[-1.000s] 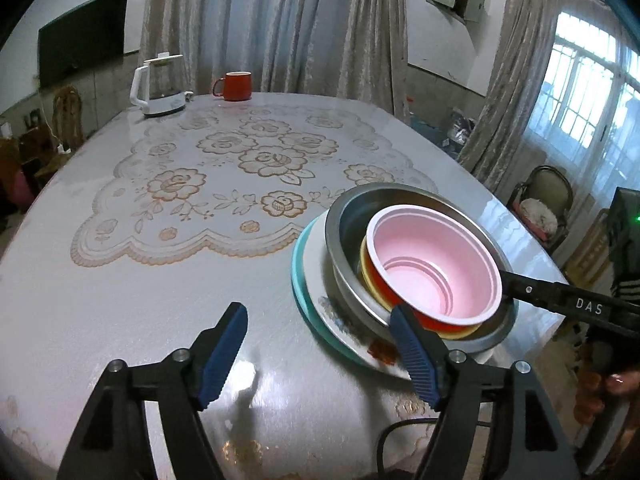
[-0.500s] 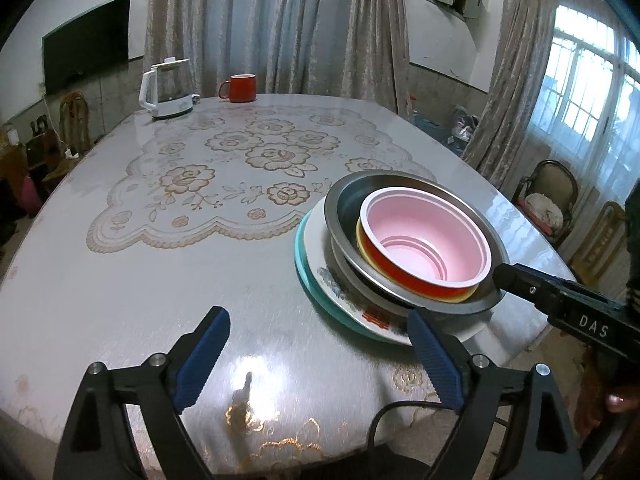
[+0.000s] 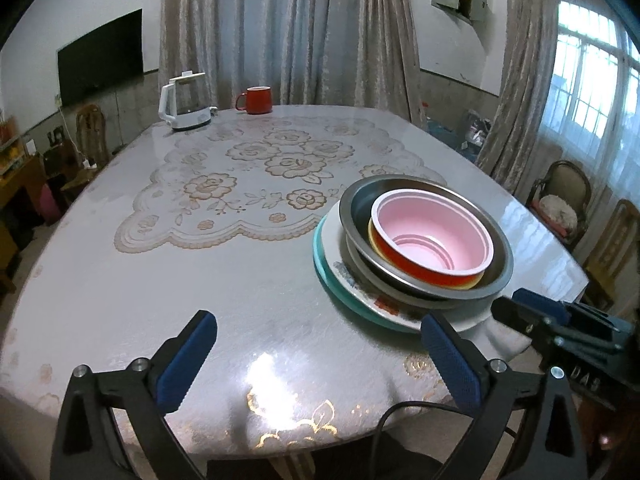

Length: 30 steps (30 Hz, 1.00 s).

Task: Organize plates and bowls

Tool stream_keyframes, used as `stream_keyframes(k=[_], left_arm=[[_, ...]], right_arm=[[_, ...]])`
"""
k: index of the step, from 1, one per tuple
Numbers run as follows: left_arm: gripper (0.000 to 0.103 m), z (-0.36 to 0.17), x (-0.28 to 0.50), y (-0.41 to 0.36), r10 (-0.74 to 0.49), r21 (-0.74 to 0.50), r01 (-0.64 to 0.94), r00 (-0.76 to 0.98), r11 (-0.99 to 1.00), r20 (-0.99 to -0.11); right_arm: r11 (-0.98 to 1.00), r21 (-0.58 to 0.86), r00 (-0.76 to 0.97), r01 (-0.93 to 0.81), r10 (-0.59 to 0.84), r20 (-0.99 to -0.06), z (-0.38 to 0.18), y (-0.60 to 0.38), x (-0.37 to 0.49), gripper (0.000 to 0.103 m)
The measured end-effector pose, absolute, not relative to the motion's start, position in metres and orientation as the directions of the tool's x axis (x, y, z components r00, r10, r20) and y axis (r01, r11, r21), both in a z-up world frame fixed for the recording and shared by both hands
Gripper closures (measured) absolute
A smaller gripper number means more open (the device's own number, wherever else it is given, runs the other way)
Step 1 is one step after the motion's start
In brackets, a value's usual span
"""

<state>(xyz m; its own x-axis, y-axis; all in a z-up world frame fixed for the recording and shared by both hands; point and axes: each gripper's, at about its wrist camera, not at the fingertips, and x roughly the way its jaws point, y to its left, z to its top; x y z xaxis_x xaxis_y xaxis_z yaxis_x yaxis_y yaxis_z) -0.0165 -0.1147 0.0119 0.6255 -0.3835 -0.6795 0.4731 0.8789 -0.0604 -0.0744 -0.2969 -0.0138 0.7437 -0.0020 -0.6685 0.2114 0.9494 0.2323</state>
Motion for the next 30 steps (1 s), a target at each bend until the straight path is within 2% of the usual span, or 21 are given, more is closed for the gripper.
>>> stream_keyframes(k=[6,13,24,30], left_arm=[[0.0,0.013,-0.025,-0.11,-0.374,-0.051,0.466,0.634,0.883,-0.677],[0.0,0.014,-0.033,-0.11,-0.345,-0.025,0.452,0.643,0.892,-0.684],[0.0,0.019,-0.039,-0.102,-0.282,0.0,0.382,0.681,0.924,-0.676],[0.0,0.024,-0.044,-0.102,-0.298,0.004,0.396,0.697,0.918,-0.652]], right_arm=[[0.956,0.19,0.758,0.223,-0.047,-0.651,-0.015,-0.286,-0.085,0.062],[0.951,0.067,0.808,0.303,-0.219,-0.547,0.0,-0.271,-0.105,0.056],[0.952,0.086,0.814,0.292,-0.201,-0.544,-0.001,-0.256,-0.117,0.056],[0.955,0.086,0.811,0.283,-0.19,-0.554,-0.002,-0.253,-0.116,0.056]])
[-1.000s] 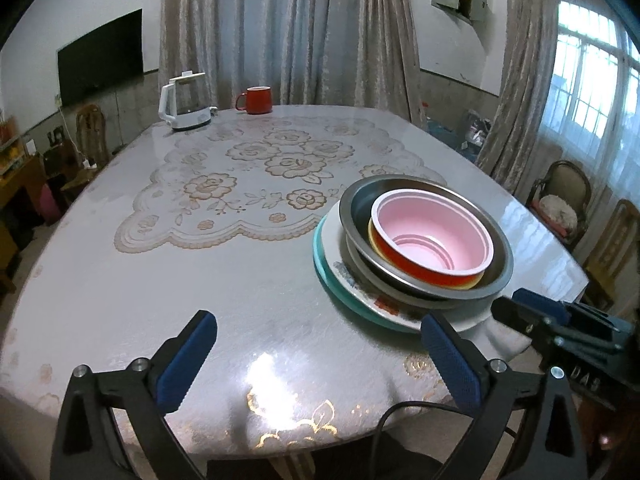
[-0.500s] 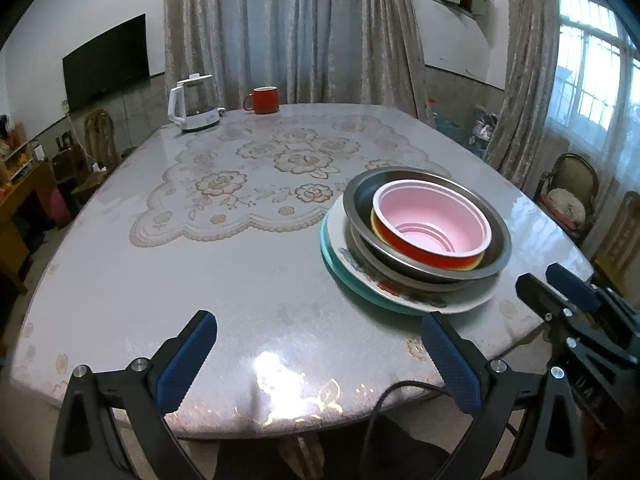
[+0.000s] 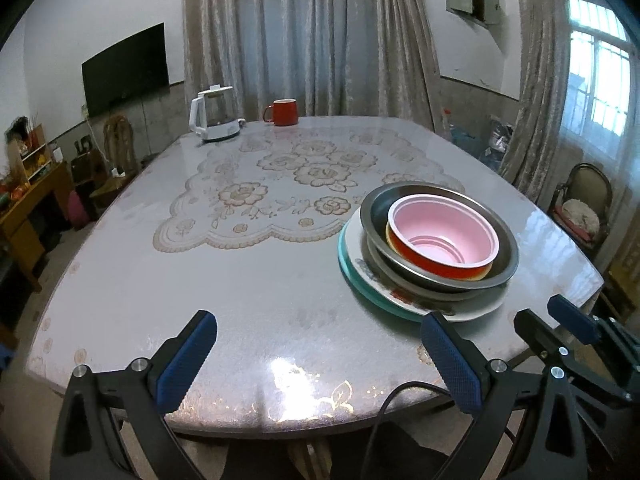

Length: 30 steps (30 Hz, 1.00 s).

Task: Organize plates and bowls

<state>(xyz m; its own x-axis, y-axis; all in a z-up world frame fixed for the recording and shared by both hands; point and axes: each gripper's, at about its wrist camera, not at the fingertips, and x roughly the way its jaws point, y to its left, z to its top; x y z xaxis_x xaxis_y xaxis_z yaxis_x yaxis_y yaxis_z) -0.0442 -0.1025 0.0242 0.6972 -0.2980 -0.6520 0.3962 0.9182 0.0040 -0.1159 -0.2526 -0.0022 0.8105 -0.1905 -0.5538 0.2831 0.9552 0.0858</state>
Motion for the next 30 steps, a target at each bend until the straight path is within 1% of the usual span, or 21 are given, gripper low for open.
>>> stream_keyframes(k=[11,30], left_arm=[[0.0,0.0218,-0.0454,-0.1071,-0.29,0.021,0.401,0.696,0.916,-0.657],[0.0,0.0204,-0.0438,-0.1061,-0.293,0.012,0.402,0.686,0.916,-0.666]], right_arm=[[0.957,0.094,0.811,0.273,-0.176,-0.559,-0.0037,-0.2526,-0.1157,0.056],[0.959,0.094,0.802,0.269,-0.168,-0.574,-0.0054,-0.2519,-0.1125,0.056]])
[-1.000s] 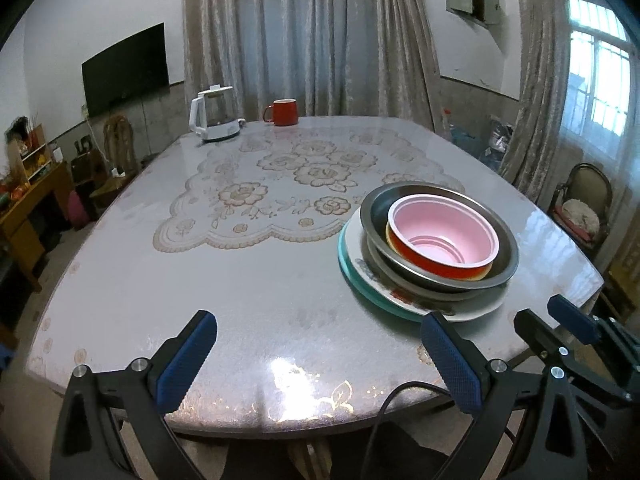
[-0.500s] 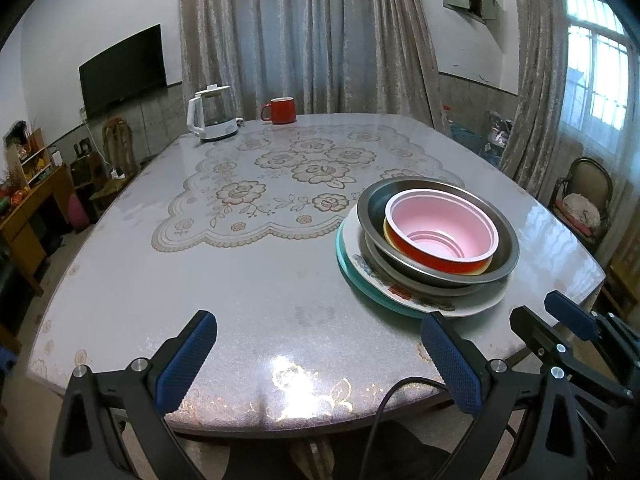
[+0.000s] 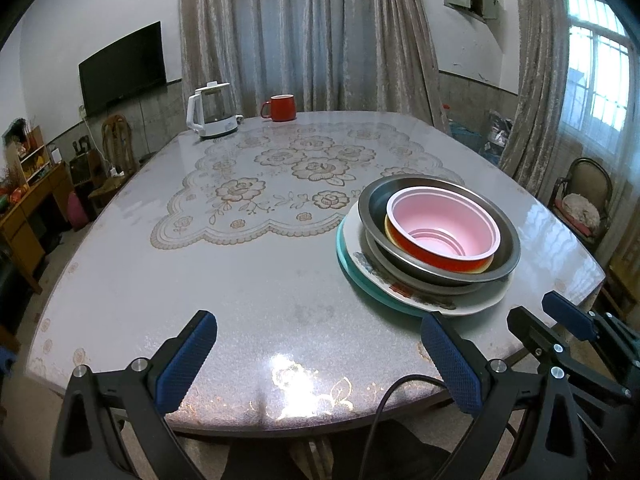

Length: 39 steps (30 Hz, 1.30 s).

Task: Organize plates and bowls

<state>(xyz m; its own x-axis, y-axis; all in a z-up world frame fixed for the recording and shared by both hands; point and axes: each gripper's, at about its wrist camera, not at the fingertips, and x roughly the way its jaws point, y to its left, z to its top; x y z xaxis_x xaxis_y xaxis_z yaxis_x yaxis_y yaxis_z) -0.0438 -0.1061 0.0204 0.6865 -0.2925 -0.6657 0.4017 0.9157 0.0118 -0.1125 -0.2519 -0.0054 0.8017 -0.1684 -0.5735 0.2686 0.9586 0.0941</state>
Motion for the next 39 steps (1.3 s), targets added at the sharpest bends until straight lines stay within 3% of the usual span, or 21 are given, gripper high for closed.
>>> stream_keyframes(k=[39], left_arm=[[0.0,0.0151,-0.0398,-0.1128,-0.328,-0.012,0.434,0.662,0.901,-0.674]], right_arm=[[0.959,0.1,0.794,0.265,-0.158,-0.587,-0.0109,-0.2542,-0.1066,0.056]])
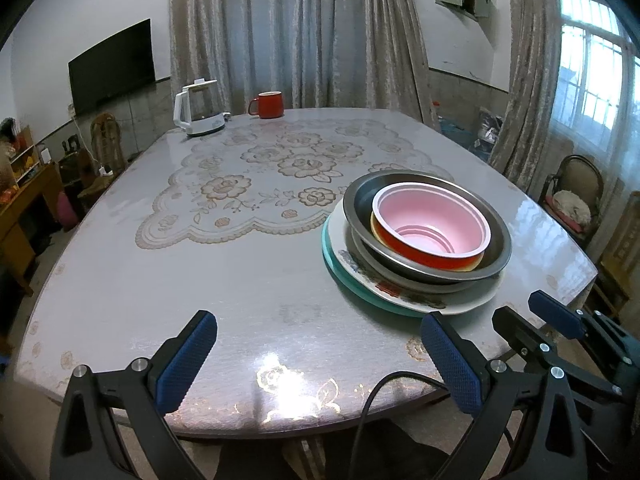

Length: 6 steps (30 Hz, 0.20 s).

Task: Organize plates and bowls

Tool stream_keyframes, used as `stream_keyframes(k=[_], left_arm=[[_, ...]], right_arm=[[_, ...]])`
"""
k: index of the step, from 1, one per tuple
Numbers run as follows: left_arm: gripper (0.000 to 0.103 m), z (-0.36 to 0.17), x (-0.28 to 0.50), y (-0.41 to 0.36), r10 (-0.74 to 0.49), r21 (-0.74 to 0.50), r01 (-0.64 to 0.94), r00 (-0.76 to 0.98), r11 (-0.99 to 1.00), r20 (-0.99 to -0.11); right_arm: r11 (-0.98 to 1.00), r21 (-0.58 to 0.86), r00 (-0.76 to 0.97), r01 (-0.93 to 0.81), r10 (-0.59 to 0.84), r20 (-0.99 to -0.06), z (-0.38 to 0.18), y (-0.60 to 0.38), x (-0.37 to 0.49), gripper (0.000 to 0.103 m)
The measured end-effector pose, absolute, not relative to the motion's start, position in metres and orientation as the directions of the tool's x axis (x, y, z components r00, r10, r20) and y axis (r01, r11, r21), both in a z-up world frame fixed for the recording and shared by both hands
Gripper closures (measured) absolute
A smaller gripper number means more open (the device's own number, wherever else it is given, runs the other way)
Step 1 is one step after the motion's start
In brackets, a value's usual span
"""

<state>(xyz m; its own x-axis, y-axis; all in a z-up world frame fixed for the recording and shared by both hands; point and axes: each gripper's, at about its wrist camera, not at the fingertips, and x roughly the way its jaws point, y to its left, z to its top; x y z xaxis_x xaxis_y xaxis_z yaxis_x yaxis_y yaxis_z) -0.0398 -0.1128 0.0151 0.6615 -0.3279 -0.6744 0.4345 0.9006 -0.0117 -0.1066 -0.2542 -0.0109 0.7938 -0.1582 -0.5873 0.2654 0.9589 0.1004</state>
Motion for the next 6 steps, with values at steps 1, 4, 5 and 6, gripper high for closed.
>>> stream_keyframes(k=[1,4,5,6], left_arm=[[0.001,0.0145,-0.0389,-0.1127,-0.33,-0.015,0.435,0.659,0.9,-0.676],[0.002,0.0132,-0.0382,-0.1124,-0.326,-0.017,0.43,0.659,0.903,-0.678],[0.002,0.0127,-0.0374,-0.1126,-0.326,-0.017,0.43,0.658,0.903,-0.678],[0.002,0.0123,-0.0366,-0.113,-0.326,-0.017,0.43,0.658,0.903,-0.679]], right_arm=[[0.959,0.102,0.793,0.265,-0.157,-0.588,-0.0113,-0.2546,-0.1066,0.056],[0.957,0.105,0.791,0.269,-0.157,-0.591,-0.0122,-0.256,-0.106,0.056],[0.957,0.107,0.791,0.27,-0.157,-0.592,-0.0121,-0.2569,-0.1054,0.056],[0.956,0.109,0.79,0.272,-0.157,-0.593,-0.0124,-0.2577,-0.1051,0.056]])
